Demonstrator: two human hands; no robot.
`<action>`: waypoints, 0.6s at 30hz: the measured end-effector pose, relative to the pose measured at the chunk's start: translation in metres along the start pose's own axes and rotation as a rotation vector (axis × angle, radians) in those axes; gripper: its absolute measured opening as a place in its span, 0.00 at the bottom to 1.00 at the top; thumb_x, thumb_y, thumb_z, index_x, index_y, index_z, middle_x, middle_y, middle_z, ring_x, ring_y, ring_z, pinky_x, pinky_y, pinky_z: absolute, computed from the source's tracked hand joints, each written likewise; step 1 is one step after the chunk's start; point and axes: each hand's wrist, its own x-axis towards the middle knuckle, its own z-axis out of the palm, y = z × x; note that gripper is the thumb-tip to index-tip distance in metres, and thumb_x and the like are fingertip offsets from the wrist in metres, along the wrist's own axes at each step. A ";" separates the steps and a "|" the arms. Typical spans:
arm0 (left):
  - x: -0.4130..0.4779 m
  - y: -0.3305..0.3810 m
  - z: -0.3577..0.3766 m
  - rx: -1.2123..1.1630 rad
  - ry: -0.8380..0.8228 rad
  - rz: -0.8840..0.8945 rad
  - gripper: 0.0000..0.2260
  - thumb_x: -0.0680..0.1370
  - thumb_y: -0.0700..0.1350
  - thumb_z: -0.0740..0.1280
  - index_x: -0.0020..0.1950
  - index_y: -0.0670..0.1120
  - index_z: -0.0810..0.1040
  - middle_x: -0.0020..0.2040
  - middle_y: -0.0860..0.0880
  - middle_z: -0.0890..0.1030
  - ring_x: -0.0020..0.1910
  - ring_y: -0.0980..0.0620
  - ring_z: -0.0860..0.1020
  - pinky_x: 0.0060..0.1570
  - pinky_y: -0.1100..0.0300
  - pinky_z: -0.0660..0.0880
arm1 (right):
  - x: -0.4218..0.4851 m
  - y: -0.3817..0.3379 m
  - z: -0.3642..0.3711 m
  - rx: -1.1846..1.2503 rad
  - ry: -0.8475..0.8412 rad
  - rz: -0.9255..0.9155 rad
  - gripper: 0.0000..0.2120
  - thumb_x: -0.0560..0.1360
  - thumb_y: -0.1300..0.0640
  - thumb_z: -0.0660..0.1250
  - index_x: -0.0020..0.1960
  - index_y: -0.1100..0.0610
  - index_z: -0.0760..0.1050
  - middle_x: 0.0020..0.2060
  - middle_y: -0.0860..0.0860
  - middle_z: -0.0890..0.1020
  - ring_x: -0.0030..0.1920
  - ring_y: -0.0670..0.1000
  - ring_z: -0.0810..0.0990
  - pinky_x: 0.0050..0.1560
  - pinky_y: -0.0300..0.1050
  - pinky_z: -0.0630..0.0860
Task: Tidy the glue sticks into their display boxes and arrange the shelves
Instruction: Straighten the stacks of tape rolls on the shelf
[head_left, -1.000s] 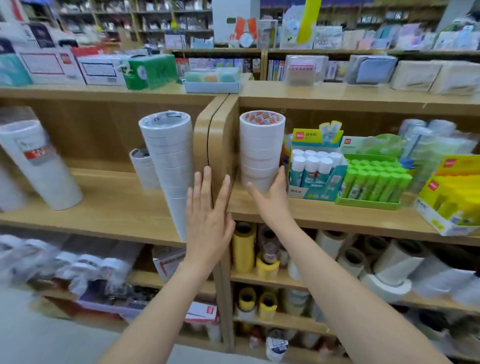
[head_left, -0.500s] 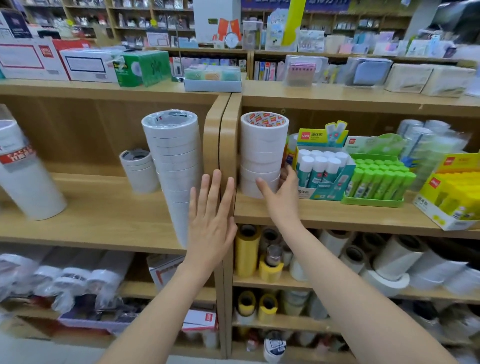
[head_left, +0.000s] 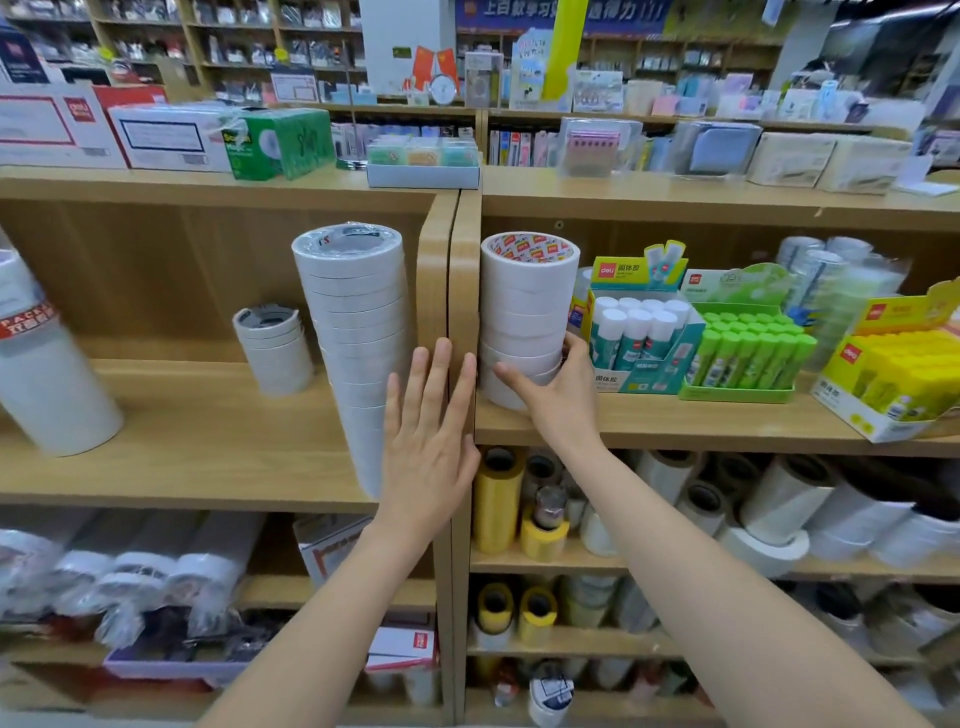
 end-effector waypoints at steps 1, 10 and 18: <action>0.000 0.000 0.000 -0.003 0.000 0.000 0.39 0.74 0.41 0.68 0.80 0.44 0.52 0.81 0.42 0.48 0.80 0.42 0.47 0.76 0.39 0.51 | -0.004 0.001 -0.003 0.003 -0.005 -0.003 0.45 0.64 0.38 0.77 0.72 0.54 0.62 0.67 0.49 0.72 0.66 0.49 0.70 0.66 0.51 0.72; -0.002 0.005 -0.004 -0.117 0.004 -0.021 0.38 0.75 0.40 0.69 0.80 0.43 0.54 0.81 0.42 0.47 0.80 0.42 0.46 0.76 0.39 0.52 | -0.018 -0.002 -0.023 0.122 -0.146 -0.087 0.43 0.67 0.45 0.78 0.74 0.49 0.59 0.68 0.45 0.70 0.67 0.45 0.70 0.66 0.46 0.72; -0.005 0.030 -0.016 -0.490 0.042 -0.101 0.26 0.79 0.43 0.63 0.77 0.44 0.62 0.72 0.46 0.65 0.72 0.50 0.65 0.71 0.51 0.66 | -0.029 0.001 -0.041 0.176 -0.158 -0.109 0.53 0.64 0.44 0.80 0.78 0.44 0.50 0.71 0.43 0.68 0.70 0.43 0.68 0.67 0.48 0.71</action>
